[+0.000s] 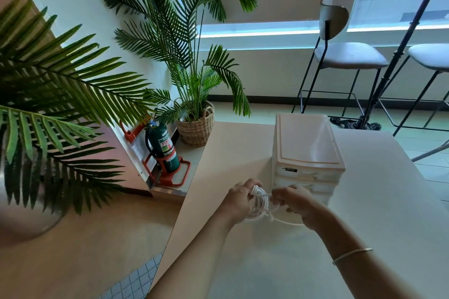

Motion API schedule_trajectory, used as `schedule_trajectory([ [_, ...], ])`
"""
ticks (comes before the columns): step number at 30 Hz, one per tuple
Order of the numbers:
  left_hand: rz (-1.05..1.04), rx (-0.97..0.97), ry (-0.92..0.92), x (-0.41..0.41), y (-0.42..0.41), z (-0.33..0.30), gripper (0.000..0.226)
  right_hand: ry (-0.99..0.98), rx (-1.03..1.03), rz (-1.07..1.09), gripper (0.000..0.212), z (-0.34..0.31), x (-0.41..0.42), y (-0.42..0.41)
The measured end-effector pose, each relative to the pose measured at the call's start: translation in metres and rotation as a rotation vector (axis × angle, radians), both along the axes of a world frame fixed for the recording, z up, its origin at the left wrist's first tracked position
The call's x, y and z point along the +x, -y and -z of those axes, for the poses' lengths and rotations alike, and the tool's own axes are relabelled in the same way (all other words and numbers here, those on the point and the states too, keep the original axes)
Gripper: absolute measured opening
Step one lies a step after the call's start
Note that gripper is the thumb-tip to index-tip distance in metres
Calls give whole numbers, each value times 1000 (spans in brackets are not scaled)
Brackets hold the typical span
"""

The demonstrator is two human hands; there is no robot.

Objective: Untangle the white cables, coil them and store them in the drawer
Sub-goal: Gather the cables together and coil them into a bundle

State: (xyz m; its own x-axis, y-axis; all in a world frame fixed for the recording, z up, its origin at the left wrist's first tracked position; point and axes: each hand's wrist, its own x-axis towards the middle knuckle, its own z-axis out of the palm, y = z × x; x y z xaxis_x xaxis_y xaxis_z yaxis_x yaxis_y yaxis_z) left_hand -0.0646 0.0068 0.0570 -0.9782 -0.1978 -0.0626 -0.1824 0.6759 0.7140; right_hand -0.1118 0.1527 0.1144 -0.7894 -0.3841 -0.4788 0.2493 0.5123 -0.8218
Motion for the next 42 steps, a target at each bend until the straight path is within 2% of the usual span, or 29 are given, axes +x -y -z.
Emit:
schedule_trajectory([
  [2, 11, -43, 41, 1, 5, 0, 37, 63, -63, 43, 14, -2, -3, -5],
  [5, 12, -101, 103, 5, 15, 2, 41, 207, -231, 103, 32, -9, -8, -16],
  [8, 13, -98, 156, 10, 22, 5, 45, 239, -306, 73, 42, -15, -15, -29],
  [11, 3, -108, 185, 13, 26, 5, 43, 246, -378, -12, 37, -16, -20, -41],
  [15, -37, -227, 196, 17, 35, 7, 43, 355, -436, -151, 19, -12, -21, -55],
  [17, -62, -282, 202, 21, 43, 11, 41, 352, -306, -300, 16, -11, -25, -65],
  [20, -70, -327, 227, 27, 49, 13, 41, 261, 28, -474, 16, -9, -33, -77],
  [22, -67, -379, 242, 30, 51, 12, 44, 222, 168, -460, 20, -7, -39, -82],
  [25, -59, -432, 286, 33, 57, 10, 48, 149, 260, -350, 22, -3, -42, -86],
  [28, -53, -230, 387, 33, 62, 9, 52, 30, 301, -174, 23, 15, -46, -89],
  [30, -39, -60, 421, 31, 63, 6, 42, 1, 342, -85, 23, 31, -47, -88],
  [34, 34, 257, 425, 31, 59, -1, 33, 64, 458, 3, 21, 59, -38, -85],
  [38, 37, 560, 426, 34, 54, -3, 23, 87, 471, 97, 25, 76, -30, -83],
  [40, 58, 576, 440, 33, 50, 0, 21, 32, 556, 13, 23, 75, -25, -79],
  [42, 61, 575, 435, 32, 45, -2, 20, -138, 725, -235, 25, 66, -16, -71],
])
